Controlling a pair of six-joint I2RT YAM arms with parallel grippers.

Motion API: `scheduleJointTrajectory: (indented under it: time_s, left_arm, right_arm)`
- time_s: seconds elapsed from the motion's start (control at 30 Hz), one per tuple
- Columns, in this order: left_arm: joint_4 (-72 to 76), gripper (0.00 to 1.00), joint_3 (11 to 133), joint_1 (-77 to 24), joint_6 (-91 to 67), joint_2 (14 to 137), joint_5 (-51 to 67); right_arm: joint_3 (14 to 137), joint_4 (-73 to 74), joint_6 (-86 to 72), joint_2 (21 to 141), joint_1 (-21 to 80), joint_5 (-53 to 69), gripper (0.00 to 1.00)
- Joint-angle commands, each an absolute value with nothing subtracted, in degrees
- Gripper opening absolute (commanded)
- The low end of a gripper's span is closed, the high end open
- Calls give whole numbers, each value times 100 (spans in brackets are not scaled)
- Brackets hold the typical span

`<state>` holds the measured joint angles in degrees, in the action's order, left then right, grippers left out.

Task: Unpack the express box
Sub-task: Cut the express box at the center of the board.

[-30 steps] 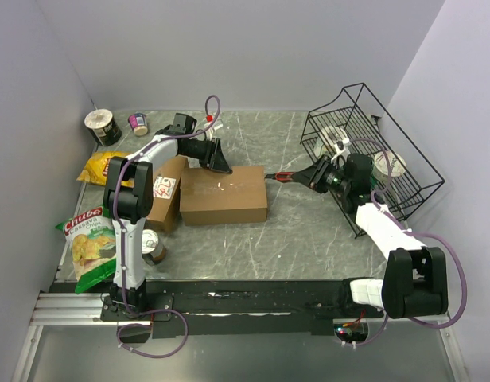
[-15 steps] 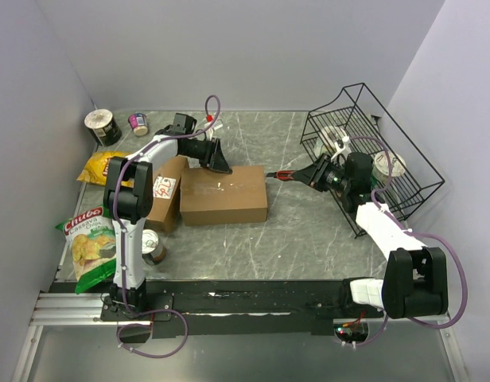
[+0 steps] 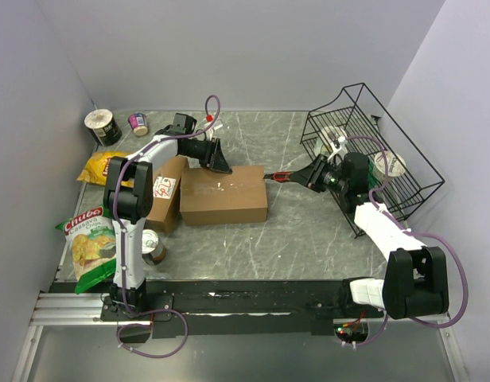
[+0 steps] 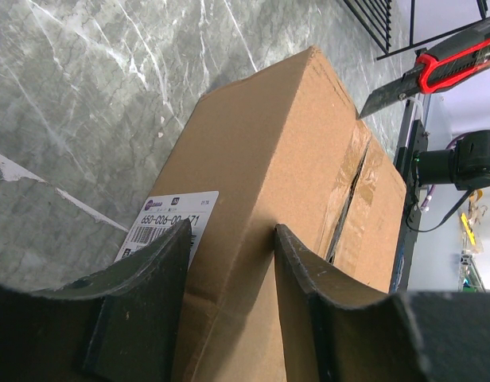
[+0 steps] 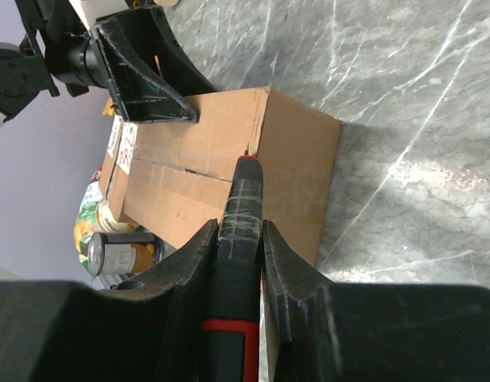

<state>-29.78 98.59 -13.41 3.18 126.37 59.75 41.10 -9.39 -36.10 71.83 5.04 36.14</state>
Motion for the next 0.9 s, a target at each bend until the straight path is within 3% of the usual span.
scheduleJointTrajectory:
  time_s: [0.0, 0.87]
  left_arm:
    - [-3138, 48, 9659, -1283, 431, 12788, 5071]
    - [-3182, 47, 9659, -1283, 466, 12806, 5036]
  right_arm:
    - [4315, -1169, -3472, 7163, 554, 3551, 0]
    - [4473, -1020, -3217, 6979, 378, 3331, 0]
